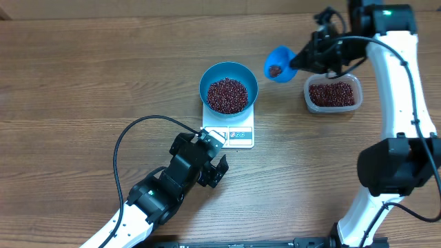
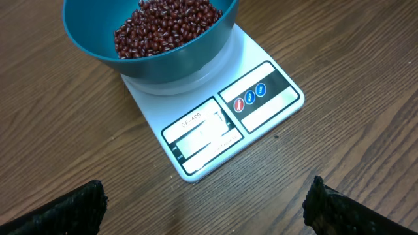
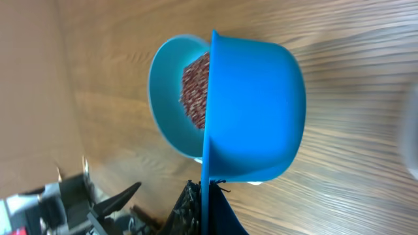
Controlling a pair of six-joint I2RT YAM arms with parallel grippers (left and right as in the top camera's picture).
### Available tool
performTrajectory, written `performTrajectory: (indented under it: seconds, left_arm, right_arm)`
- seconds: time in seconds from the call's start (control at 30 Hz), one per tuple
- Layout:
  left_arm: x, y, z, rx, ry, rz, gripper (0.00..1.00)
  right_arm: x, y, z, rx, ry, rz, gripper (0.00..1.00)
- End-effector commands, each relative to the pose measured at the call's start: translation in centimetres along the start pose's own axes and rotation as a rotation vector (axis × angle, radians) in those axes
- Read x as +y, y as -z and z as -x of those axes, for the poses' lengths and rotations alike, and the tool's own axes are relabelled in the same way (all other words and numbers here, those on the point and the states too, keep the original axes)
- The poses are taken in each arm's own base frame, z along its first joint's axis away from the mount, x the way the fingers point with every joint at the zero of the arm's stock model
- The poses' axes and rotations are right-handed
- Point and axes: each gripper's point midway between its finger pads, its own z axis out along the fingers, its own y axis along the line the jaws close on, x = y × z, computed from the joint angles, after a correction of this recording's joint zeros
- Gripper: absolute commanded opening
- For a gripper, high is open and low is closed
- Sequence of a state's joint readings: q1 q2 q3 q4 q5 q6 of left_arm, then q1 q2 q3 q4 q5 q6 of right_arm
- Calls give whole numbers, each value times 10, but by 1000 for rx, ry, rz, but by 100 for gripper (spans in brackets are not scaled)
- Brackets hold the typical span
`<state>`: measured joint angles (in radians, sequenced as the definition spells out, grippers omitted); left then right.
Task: Scoop item into bowl and weigh 150g on scale
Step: 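Dip the scoop into the bean tub with the right gripper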
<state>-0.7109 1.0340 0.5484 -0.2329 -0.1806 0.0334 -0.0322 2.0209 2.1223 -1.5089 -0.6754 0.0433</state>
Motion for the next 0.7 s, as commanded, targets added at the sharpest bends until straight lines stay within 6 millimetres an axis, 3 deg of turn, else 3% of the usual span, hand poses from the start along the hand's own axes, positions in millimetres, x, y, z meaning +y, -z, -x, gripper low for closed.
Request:
performTrajectory:
  seconds: [0.0,0.2,0.33,0.5,0.67]
  left_arm:
    - [3,1,-1,-2,-7,14,99]
    - [3,1,-1,-2,-7,14,100]
    - [3,1,-1,-2,-7,14,100]
    - [3,1,-1,-2,-8,14,100]
    - [3,1,-1,-2,-8,14,99]
  right_arm:
    - [-8,45,8,-123,29,-72,4]
    - [-69,76,3,-151,-76,-306,4]
    - [-98,89,-3,-147,-115,-448,4]
    - [-122,102,-7,-141,-127,-613,4]
    - [-131,109,-11,-130,-135,-684,4]
